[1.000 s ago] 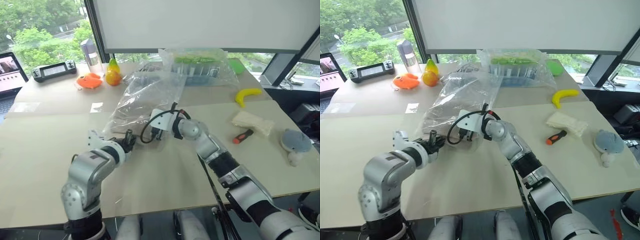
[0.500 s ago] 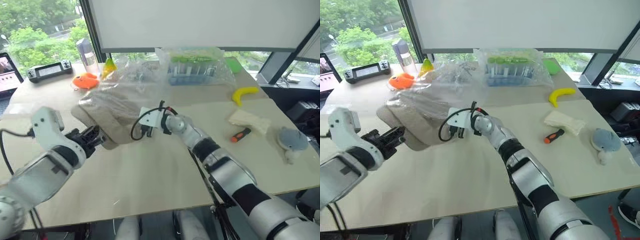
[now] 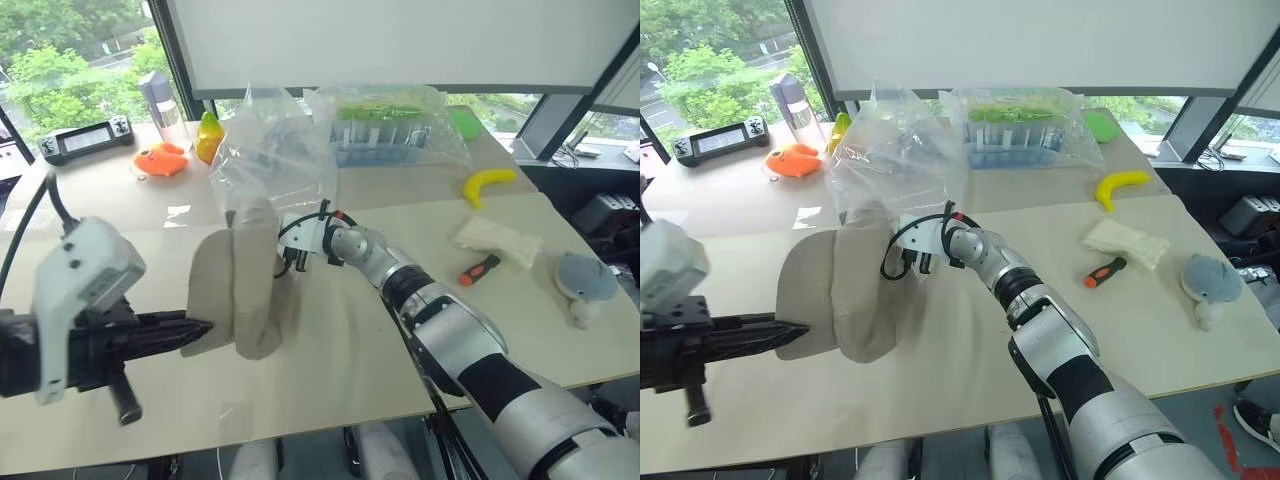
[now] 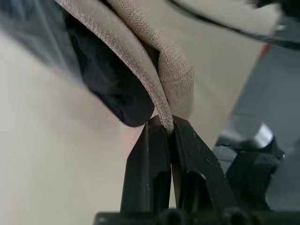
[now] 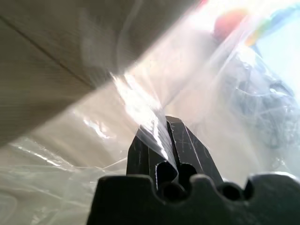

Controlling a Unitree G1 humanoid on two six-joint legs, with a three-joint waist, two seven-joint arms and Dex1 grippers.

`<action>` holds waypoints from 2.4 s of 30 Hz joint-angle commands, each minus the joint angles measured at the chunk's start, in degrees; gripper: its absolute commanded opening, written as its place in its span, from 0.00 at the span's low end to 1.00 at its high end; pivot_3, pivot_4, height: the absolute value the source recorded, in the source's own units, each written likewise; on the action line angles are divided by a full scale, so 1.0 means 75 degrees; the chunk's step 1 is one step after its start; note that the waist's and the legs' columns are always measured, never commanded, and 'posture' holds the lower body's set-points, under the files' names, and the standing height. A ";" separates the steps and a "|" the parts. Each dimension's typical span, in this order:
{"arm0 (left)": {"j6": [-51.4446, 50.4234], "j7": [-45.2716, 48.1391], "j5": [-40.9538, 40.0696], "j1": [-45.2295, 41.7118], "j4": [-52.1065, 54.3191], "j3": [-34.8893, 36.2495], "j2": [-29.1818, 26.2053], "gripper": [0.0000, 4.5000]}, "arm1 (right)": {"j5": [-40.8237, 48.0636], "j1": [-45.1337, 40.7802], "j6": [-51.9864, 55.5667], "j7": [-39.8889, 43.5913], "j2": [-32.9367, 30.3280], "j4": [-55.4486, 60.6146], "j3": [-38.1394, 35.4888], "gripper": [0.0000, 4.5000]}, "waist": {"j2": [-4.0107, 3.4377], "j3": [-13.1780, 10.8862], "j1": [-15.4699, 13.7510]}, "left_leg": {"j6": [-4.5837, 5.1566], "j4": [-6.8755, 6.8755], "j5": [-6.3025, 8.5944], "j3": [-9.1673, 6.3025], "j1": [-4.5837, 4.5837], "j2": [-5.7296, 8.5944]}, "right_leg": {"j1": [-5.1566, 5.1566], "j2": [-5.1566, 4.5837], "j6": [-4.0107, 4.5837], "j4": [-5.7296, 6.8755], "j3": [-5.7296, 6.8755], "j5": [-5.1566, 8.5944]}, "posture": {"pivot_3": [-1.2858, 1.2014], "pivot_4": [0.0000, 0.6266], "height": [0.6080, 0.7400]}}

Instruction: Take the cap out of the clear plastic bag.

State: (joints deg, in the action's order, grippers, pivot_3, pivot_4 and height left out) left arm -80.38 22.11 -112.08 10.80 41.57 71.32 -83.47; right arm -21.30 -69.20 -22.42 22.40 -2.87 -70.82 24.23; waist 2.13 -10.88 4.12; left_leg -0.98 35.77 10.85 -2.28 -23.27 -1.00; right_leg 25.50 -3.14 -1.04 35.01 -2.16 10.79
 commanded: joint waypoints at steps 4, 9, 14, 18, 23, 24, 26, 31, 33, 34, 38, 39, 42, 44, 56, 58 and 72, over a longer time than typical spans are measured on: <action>0.2460 0.1433 -0.0122 -0.1965 -0.2184 -0.0478 -0.0124 0.01 | -0.0062 -0.0172 -0.0134 -0.0010 -0.0153 0.0058 -0.0168 0.00 | 0.0003 -0.0002 -0.0002 | 0.0000 0.0011 0.0000 -0.0008 0.0012 0.0000 | -0.0012 0.0000 0.0005 0.0009 0.0004 0.0002 | 0.52 0.24 1.00; 0.3670 0.1260 -0.0122 -0.3867 -0.3020 -0.1784 -0.0047 0.01 | -0.0086 -0.0143 -0.0116 -0.0010 -0.0284 0.0088 -0.0211 0.00 | 0.0004 -0.0002 -0.0011 | -0.0002 0.0018 -0.0001 -0.0014 0.0020 0.0006 | -0.0033 -0.0004 0.0038 0.0002 0.0007 0.0021 | 0.52 0.24 1.00; 0.5621 -0.2203 0.0927 -0.5093 -0.3358 -0.4072 0.0797 0.01 | -0.0045 -0.0082 -0.0080 -0.0009 -0.0368 0.0182 -0.0266 0.00 | 0.0004 -0.0002 -0.0047 | -0.0002 0.0018 -0.0001 -0.0014 0.0019 0.0010 | -0.0036 -0.0010 -0.0016 0.0008 0.0000 -0.0008 | 0.52 0.24 1.00; 0.6919 -0.5795 0.3355 -0.6438 -0.3965 -0.5974 0.3180 0.01 | 0.0021 0.0090 -0.0032 0.0040 -0.0401 0.0363 -0.0316 0.00 | 0.0002 -0.0002 -0.0186 | -0.0006 0.0019 -0.0006 -0.0011 0.0077 0.0014 | -0.0072 -0.0009 -0.0017 0.0034 -0.0014 -0.0018 | 0.52 0.24 1.00; 0.7179 -0.7504 0.3046 -0.5004 -0.3470 -0.6088 0.6213 0.01 | 0.0167 0.0394 0.0008 0.0357 -0.0451 0.0925 -0.0440 0.00 | 0.0022 0.0010 -0.0187 | -0.0029 0.0026 -0.0018 0.0007 0.0055 0.0013 | -0.0048 -0.0011 0.0027 0.0035 -0.0038 -0.0081 | 0.52 0.24 1.00; 0.7276 -0.7767 0.3109 -0.4607 -0.3224 -0.6150 0.6744 0.01 | 0.0172 0.0459 0.0031 0.0414 -0.0472 0.1050 -0.0461 0.00 | 0.0023 0.0011 -0.0187 | -0.0031 0.0027 -0.0016 0.0012 0.0030 0.0014 | -0.0030 -0.0016 0.0019 0.0028 -0.0042 -0.0095 | 0.52 0.24 1.00; 0.7300 -0.8099 0.3173 -0.4113 -0.2882 -0.6217 0.7325 0.01 | 0.0174 0.0547 0.0086 0.0494 -0.0499 0.1226 -0.0491 0.00 | 0.0038 0.0020 -0.0195 | -0.0040 0.0033 -0.0011 0.0011 -0.0019 0.0013 | 0.0004 -0.0020 0.0009 0.0033 -0.0043 -0.0119 | 0.52 0.24 1.00; 0.7196 -0.9646 0.3218 -0.2098 -0.2053 -0.6384 0.8423 0.01 | 0.0180 0.0780 0.0270 0.0677 -0.0659 0.1656 -0.0557 0.00 | 0.0051 0.0032 -0.0236 | -0.0072 0.0073 0.0002 0.0030 -0.0123 0.0026 | 0.0089 -0.0048 -0.0007 0.0021 -0.0056 -0.0146 | 0.52 0.24 1.00; 0.7167 -1.0256 0.3472 -0.1306 -0.2115 -0.6224 0.8606 0.01 | 0.0189 0.0816 0.0346 0.0723 -0.0693 0.1782 -0.0576 0.00 | 0.0053 0.0034 -0.0240 | -0.0071 0.0079 0.0002 0.0034 -0.0121 0.0027 | 0.0081 -0.0044 -0.0015 0.0004 -0.0055 -0.0151 | 0.52 0.24 1.00; 0.7120 -1.0329 0.3579 -0.1023 -0.2194 -0.6119 0.8579 0.01 | 0.0193 0.0823 0.0378 0.0742 -0.0700 0.1827 -0.0583 0.00 | 0.0054 0.0034 -0.0236 | -0.0071 0.0086 0.0002 0.0045 -0.0108 0.0027 | 0.0077 -0.0044 -0.0015 -0.0003 -0.0059 -0.0151 | 0.52 0.24 1.00; 0.6765 -0.9069 0.4493 -0.0416 -0.2977 -0.5803 0.7703 0.01 | 0.0197 0.0856 0.0485 0.0766 -0.0692 0.1984 -0.0593 0.00 | 0.0051 0.0032 -0.0168 | -0.0068 0.0082 0.0004 0.0064 0.0065 0.0006 | -0.0077 -0.0015 -0.0021 -0.0003 -0.0054 -0.0078 | 0.52 0.24 1.00; 0.6813 -0.8912 0.4574 -0.0345 -0.3238 -0.5647 0.7618 0.08 | 0.0201 0.0871 0.0508 0.0787 -0.0692 0.2033 -0.0593 0.00 | 0.0050 0.0032 -0.0132 | -0.0068 0.0078 0.0004 0.0065 0.0117 -0.0007 | -0.0115 -0.0001 0.0017 0.0002 -0.0053 -0.0039 | 0.52 0.24 1.00; 0.6883 -0.8443 0.4253 -0.0484 -0.3434 -0.5269 0.7552 0.29 | 0.0219 0.0930 0.0573 0.0873 -0.0723 0.2205 -0.0601 0.00 | 0.0033 0.0041 0.0009 | -0.0070 0.0057 0.0006 0.0064 0.0221 -0.0019 | -0.0188 0.0006 0.0043 0.0007 -0.0051 -0.0023 | 0.52 0.24 1.00; 0.6689 -0.8017 0.3364 -0.0896 -0.3187 -0.5112 0.7461 0.48 | 0.0245 0.0980 0.0676 0.1019 -0.0761 0.2329 -0.0607 0.00 | 0.0035 0.0042 -0.0012 | -0.0070 0.0040 0.0005 0.0060 0.0228 -0.0020 | -0.0182 0.0008 0.0044 0.0008 -0.0047 -0.0022 | 0.52 0.24 1.00; 0.3563 -0.0768 0.5447 0.0604 -0.0756 -0.5120 0.1544 0.98 | 0.0771 0.1133 0.1281 0.2394 -0.0877 0.3533 -0.0787 0.00 | 0.0039 0.0043 -0.0032 | -0.0062 0.0023 -0.0002 0.0061 0.0036 -0.0003 | -0.0024 -0.0009 -0.0012 0.0008 -0.0049 -0.0049 | 0.52 0.24 1.00; 0.3690 0.0361 0.5800 0.0808 -0.0424 -0.4943 0.1296 0.98 | 0.0852 0.1199 0.1416 0.2661 -0.0869 0.3911 -0.0732 0.00 | 0.0031 0.0037 -0.0014 | -0.0063 0.0007 -0.0001 0.0066 0.0031 -0.0004 | -0.0012 -0.0009 -0.0012 0.0000 -0.0049 -0.0042 | 0.52 0.24 1.00; 0.4183 0.0916 0.5299 -0.3263 -0.1225 -0.6296 0.2314 1.00 | 0.2829 0.2740 0.4847 0.5622 -0.1811 0.8003 -0.1015 0.60 | 0.0034 0.0038 -0.0075 | -0.0065 0.0031 -0.0001 0.0066 -0.0002 -0.0036 | 0.0041 0.0017 -0.0002 0.0053 -0.0044 -0.0022 | 0.52 0.24 1.00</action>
State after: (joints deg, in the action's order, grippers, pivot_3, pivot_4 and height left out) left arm -50.28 26.92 -70.82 -11.06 33.13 23.09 -66.74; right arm -7.00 -49.28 5.44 60.34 -15.38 -20.32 19.42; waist 2.39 -10.60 3.56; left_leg -1.46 36.00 10.84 -1.78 -23.29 -1.26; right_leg 25.82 -3.01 -1.06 35.43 -2.50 10.62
